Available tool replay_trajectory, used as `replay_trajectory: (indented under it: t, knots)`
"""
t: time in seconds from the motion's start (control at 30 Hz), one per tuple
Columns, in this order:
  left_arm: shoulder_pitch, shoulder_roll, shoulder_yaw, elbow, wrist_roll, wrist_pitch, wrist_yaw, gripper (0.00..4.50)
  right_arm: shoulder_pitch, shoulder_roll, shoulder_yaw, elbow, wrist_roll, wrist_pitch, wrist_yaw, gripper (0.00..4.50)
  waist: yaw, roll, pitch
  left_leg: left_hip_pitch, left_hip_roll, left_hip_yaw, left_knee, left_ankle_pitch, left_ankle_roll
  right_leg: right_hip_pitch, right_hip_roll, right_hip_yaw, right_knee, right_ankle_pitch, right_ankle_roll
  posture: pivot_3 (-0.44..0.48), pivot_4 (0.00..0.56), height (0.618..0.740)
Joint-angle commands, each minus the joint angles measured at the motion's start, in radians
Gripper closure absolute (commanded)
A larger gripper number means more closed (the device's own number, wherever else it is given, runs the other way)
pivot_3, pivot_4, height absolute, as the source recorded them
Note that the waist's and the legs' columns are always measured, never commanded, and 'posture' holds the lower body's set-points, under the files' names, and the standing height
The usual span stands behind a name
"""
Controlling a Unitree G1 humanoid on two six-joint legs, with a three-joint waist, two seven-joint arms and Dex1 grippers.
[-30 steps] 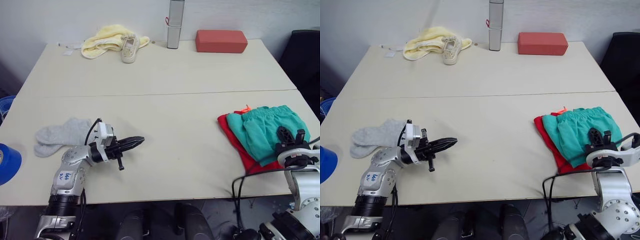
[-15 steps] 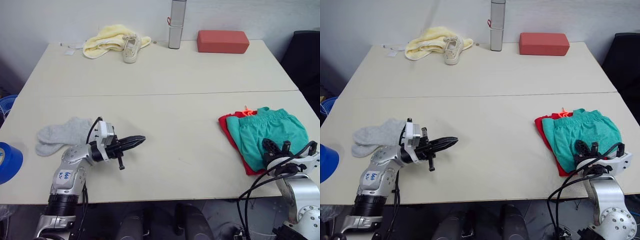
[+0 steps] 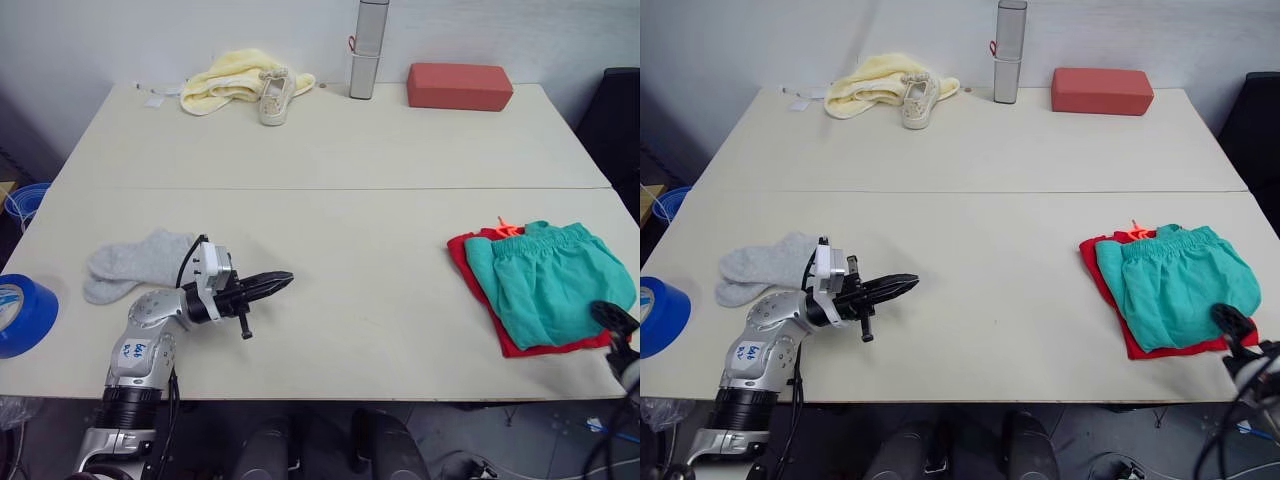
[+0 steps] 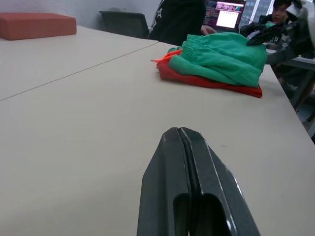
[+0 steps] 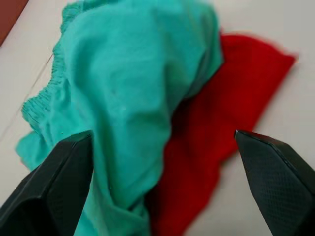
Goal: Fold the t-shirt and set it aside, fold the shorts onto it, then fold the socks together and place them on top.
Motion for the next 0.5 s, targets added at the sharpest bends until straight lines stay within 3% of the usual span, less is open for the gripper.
replay_trajectory:
  t: [0.03, 0.13, 0.2, 0.33, 0.5]
  knots:
    - [-0.02, 0.001, 0.001, -0.014, 0.0, -0.017, 0.0, 4.5, 0.077, -0.035, -0.076, 0.018, -0.087, 0.011, 0.162, 0.03, 0.001, 0.0, 0.0, 0.0, 0.0, 0.0, 0.0, -0.001, 0.002, 0.001, 0.0, 0.0, -0.001, 0.0, 0.0, 0.0, 0.15, 0.74]
    - [-0.015, 0.009, 0.005, -0.035, -0.003, -0.006, 0.007, 4.5, 0.099, -0.052, -0.143, 0.007, -0.33, -0.14, 0.469, 0.03, -0.002, 0.0, 0.0, 0.0, 0.0, 0.0, 0.0, -0.001, 0.002, 0.001, 0.001, 0.0, -0.001, 0.001, 0.001, 0.0, 0.15, 0.74]
    - [-0.01, 0.016, 0.009, -0.046, -0.005, 0.0, 0.01, 4.5, 0.082, -0.071, -0.156, 0.006, -0.441, -0.211, 0.596, 0.03, -0.002, 0.002, -0.001, 0.0, 0.0, 0.0, 0.0, -0.001, 0.003, 0.001, 0.001, 0.0, -0.002, 0.001, 0.001, 0.0, 0.15, 0.74]
    - [0.004, 0.026, 0.013, -0.063, -0.009, 0.008, 0.015, 4.5, -0.088, -0.124, -0.122, 0.035, -0.512, -0.281, 0.673, 0.03, -0.005, -0.001, 0.0, 0.001, 0.0, 0.0, 0.0, -0.001, 0.002, 0.001, 0.002, 0.0, -0.003, 0.002, 0.001, 0.0, 0.15, 0.74]
    - [0.02, 0.027, 0.02, -0.099, -0.016, 0.027, 0.04, 4.5, -0.226, -0.123, 0.064, 0.032, -0.711, -0.339, 0.775, 0.03, 0.006, -0.001, 0.0, 0.0, 0.0, -0.001, 0.0, 0.002, -0.004, 0.001, 0.001, -0.001, -0.003, 0.002, 0.0, 0.0, 0.15, 0.74]
